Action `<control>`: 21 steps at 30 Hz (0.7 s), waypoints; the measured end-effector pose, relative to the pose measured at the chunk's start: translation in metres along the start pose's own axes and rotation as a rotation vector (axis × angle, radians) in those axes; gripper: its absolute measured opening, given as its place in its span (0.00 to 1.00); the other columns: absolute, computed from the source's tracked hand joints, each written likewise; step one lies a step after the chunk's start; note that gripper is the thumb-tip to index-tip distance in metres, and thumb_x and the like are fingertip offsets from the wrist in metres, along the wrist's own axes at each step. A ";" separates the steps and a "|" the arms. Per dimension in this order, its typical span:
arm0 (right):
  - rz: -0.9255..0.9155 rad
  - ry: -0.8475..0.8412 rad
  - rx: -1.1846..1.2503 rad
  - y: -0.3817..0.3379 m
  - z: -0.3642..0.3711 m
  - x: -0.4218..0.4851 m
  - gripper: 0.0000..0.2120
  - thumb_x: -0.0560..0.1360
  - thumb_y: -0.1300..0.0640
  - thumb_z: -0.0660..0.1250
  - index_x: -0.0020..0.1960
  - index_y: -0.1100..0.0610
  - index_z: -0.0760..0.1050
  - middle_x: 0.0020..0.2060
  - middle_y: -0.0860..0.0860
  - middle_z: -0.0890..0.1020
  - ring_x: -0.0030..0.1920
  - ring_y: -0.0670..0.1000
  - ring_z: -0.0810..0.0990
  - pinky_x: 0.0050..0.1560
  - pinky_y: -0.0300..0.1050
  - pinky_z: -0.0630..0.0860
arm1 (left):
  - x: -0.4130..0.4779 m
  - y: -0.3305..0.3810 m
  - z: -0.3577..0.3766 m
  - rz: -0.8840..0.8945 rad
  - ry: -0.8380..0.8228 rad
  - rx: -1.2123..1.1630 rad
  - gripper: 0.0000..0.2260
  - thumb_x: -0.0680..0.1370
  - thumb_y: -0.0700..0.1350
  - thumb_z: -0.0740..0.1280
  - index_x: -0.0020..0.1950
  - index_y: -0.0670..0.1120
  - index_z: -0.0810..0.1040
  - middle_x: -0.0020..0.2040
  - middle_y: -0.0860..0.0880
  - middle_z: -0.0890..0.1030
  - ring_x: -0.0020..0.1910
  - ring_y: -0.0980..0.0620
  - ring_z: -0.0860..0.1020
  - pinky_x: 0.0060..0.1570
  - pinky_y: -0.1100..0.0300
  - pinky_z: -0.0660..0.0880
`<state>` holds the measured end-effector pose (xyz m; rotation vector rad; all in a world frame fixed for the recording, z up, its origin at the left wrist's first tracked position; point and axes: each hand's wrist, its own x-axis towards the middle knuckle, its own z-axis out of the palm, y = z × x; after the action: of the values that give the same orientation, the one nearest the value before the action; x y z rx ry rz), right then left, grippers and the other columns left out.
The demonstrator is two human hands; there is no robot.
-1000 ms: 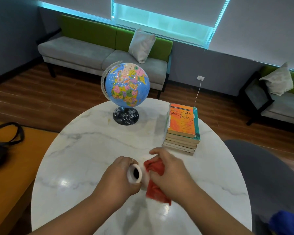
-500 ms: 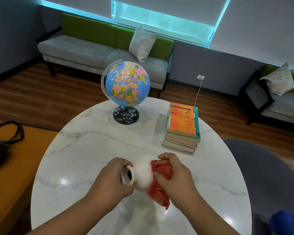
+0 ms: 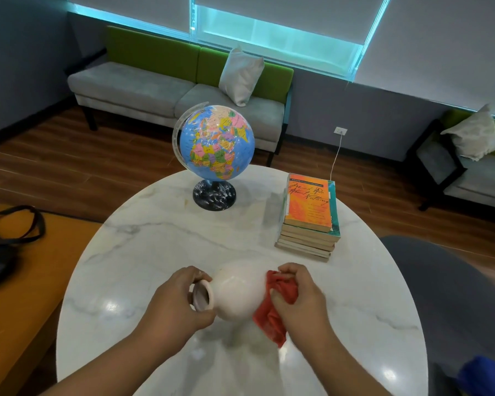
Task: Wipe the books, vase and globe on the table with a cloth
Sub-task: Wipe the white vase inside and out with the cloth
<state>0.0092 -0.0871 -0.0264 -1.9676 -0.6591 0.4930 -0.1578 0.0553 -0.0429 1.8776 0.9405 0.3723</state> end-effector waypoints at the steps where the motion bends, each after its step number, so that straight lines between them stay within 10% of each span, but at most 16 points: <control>1: -0.055 -0.052 0.001 -0.004 0.006 -0.008 0.20 0.70 0.66 0.70 0.51 0.43 0.74 0.46 0.42 0.82 0.49 0.38 0.80 0.47 0.26 0.73 | 0.000 -0.001 0.000 -0.013 0.000 -0.015 0.18 0.64 0.40 0.76 0.47 0.57 0.75 0.48 0.63 0.77 0.40 0.62 0.79 0.34 0.62 0.77; 5: -0.179 -0.171 -0.058 -0.006 0.015 -0.015 0.21 0.69 0.62 0.69 0.53 0.38 0.73 0.49 0.42 0.82 0.54 0.41 0.79 0.54 0.30 0.73 | -0.001 -0.010 0.000 -0.067 -0.036 -0.067 0.18 0.65 0.37 0.75 0.48 0.55 0.77 0.49 0.59 0.79 0.41 0.60 0.80 0.30 0.63 0.76; 12: 0.123 0.064 -0.004 0.004 -0.005 0.021 0.14 0.73 0.64 0.69 0.54 0.49 0.74 0.44 0.41 0.80 0.45 0.37 0.78 0.39 0.25 0.71 | -0.005 -0.008 0.003 -0.181 -0.033 -0.207 0.19 0.67 0.37 0.76 0.51 0.55 0.76 0.53 0.55 0.77 0.39 0.54 0.82 0.31 0.67 0.73; 21: -0.043 -0.187 -0.017 -0.011 0.008 0.004 0.16 0.71 0.66 0.70 0.45 0.44 0.78 0.45 0.35 0.82 0.48 0.38 0.80 0.47 0.31 0.76 | -0.008 -0.004 0.000 -0.309 0.061 -0.341 0.15 0.67 0.39 0.77 0.50 0.50 0.78 0.50 0.47 0.80 0.36 0.42 0.83 0.48 0.50 0.80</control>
<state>0.0045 -0.0749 -0.0207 -1.9343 -0.8232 0.6524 -0.1647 0.0499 -0.0451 1.3945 1.1125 0.3763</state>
